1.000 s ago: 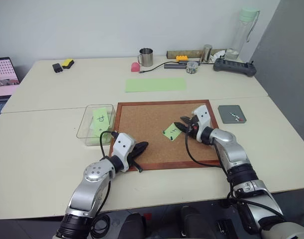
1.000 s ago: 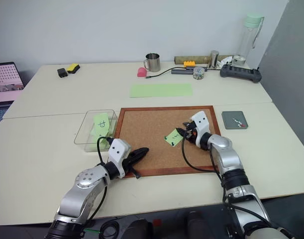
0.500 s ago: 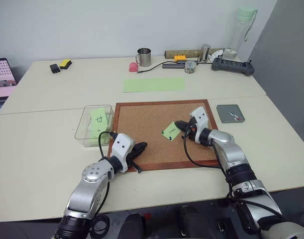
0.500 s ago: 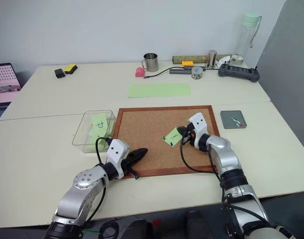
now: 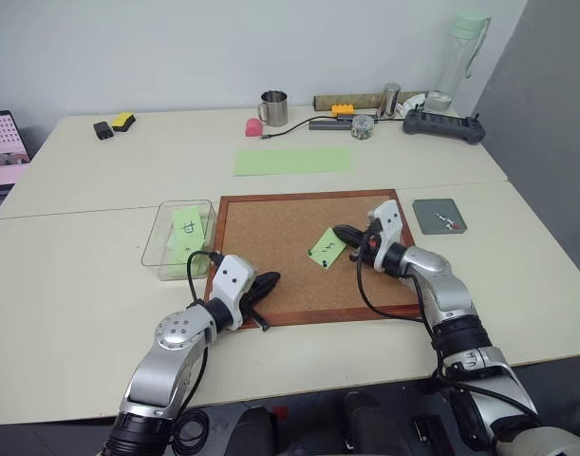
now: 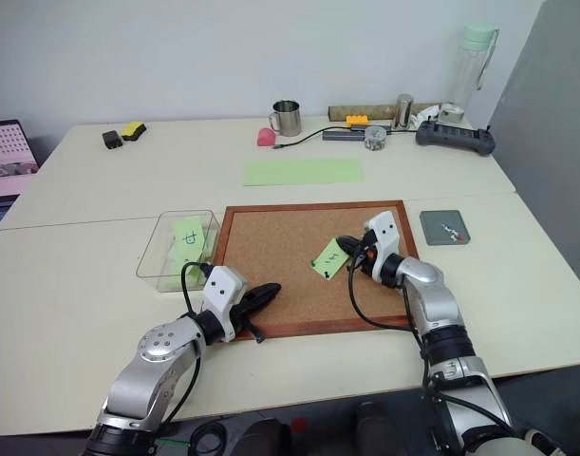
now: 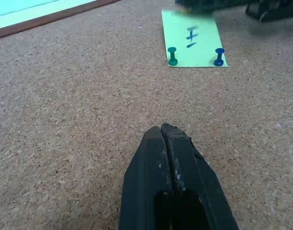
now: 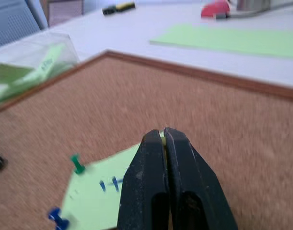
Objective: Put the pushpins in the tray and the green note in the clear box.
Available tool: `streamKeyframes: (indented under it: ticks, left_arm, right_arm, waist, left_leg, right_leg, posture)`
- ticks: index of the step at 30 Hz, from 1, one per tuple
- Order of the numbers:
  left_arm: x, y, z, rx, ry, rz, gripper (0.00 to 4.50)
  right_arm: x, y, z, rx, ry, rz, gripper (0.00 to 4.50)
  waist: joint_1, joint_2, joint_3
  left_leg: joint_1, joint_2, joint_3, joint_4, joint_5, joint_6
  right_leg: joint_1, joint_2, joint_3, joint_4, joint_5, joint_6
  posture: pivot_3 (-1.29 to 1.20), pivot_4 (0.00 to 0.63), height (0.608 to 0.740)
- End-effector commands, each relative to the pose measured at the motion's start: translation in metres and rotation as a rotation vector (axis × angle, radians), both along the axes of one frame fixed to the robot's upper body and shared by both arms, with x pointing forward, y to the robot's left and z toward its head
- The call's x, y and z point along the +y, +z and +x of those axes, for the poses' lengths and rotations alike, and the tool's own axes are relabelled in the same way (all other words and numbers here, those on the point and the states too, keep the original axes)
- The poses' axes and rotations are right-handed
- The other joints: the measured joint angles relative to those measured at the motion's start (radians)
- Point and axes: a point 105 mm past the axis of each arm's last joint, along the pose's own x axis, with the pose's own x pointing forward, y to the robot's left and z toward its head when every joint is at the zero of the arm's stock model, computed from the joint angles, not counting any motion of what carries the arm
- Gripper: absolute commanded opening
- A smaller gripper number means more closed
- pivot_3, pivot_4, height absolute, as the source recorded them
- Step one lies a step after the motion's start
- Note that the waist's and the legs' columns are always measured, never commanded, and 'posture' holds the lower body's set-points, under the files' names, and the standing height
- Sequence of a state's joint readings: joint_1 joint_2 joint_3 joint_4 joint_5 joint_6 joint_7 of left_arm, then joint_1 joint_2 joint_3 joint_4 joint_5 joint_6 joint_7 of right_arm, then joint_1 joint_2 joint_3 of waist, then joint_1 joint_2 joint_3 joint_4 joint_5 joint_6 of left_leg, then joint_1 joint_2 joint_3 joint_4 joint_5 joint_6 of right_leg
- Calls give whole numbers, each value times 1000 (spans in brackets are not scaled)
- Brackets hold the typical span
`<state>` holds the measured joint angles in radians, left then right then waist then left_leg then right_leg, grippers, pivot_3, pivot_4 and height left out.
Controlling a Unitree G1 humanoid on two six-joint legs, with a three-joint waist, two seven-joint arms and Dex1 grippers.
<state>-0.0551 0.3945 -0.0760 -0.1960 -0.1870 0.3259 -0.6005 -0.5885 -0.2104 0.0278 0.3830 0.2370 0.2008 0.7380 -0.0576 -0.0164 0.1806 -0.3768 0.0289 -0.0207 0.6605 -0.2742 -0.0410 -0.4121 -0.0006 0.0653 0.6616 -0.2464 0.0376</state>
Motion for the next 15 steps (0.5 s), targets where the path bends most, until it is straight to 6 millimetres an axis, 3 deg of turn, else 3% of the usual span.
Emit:
streamKeyframes:
  ticks: [1,6,10,13,15]
  left_arm:
    - [2,-19,-6,80,-9,33,0]
    - [1,-20,-6,81,-19,35,0]
    - [1,-19,-5,78,-22,36,0]
    - [2,-20,-5,78,-21,37,0]
    - [2,-20,-5,79,-21,38,0]
  right_arm:
    - [-11,22,-2,-59,-33,57,10]
    - [-25,32,-2,-74,-89,98,10]
    - [-63,44,9,-122,-278,91,10]
    - [-115,38,24,-129,-520,-12,10]
    - [-134,34,28,-117,-590,-46,10]
  waist:
    - [1,0,0]
    - [1,0,0]
    - [2,0,0]
    - [2,0,0]
    - [2,0,0]
  left_leg:
    - [0,0,0,0,0,0]
    - [0,0,0,0,0,0]
    - [0,0,0,0,0,0]
    - [0,0,0,0,0,0]
    - [-1,-1,1,0,0,0]
  right_leg:
    - [0,0,0,0,0,0]
    - [0,0,0,0,0,1]
    - [0,0,0,0,-2,3]
    - [0,0,0,0,-2,3]
    - [0,-1,0,-1,-2,3]
  posture:
    - [0,150,740]
    - [0,150,740]
    - [0,150,740]
    - [0,150,740]
    - [0,150,740]
